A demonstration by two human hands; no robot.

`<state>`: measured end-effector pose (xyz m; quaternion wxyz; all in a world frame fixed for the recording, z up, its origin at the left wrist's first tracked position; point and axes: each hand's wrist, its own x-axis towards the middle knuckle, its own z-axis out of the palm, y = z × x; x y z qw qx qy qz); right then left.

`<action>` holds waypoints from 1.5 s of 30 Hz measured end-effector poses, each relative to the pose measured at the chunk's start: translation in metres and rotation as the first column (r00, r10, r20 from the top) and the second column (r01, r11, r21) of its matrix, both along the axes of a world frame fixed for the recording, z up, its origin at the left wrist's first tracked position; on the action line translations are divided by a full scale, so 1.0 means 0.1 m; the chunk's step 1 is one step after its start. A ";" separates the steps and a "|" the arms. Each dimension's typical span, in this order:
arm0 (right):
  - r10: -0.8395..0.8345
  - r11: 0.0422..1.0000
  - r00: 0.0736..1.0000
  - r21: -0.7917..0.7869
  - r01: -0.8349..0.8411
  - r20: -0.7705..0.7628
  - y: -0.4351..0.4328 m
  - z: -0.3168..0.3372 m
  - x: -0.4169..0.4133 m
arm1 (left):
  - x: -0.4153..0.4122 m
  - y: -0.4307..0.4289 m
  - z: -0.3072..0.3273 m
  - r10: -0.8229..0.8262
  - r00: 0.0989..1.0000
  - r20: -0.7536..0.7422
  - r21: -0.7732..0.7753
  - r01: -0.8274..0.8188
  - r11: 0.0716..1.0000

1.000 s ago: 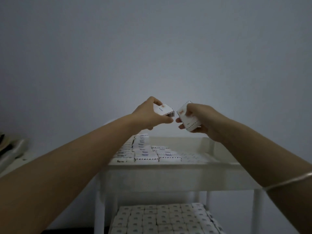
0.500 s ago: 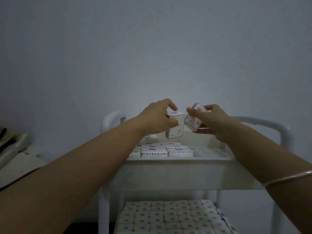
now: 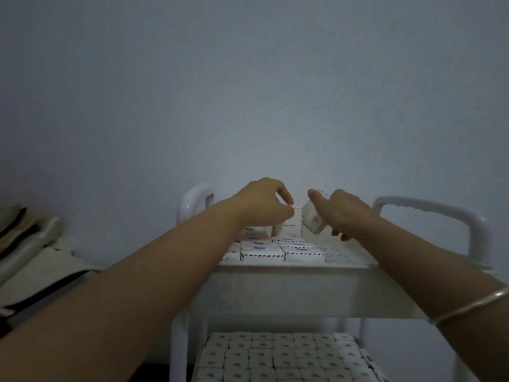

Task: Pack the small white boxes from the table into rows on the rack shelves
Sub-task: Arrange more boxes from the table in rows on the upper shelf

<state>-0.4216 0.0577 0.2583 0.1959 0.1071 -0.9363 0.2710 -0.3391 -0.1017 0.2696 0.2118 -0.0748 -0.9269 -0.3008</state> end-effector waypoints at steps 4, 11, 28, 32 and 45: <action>0.245 0.953 0.951 -0.230 -0.199 0.191 0.03 0.01 -0.03 | 0.00 -0.02 0.05 0.204 0.957 -0.206 0.082 -0.191 0.978; 0.512 0.853 0.649 -0.421 -0.308 0.563 -0.10 -0.06 0.02 | -0.01 -0.06 0.09 0.422 0.842 -0.337 0.201 -0.373 0.906; 0.735 0.615 0.562 -0.722 -0.317 0.379 0.08 0.00 0.16 | -0.06 -0.01 0.04 0.170 0.969 -0.177 0.079 -0.158 0.984; 0.725 0.619 0.599 -0.705 -0.348 0.341 0.10 0.02 0.19 | -0.07 -0.03 0.03 0.153 0.987 -0.047 0.074 -0.149 0.986; 0.360 0.909 0.932 -0.214 -0.358 -0.032 0.10 -0.04 0.14 | 0.12 0.01 0.04 0.074 0.978 0.194 -0.112 -0.053 0.992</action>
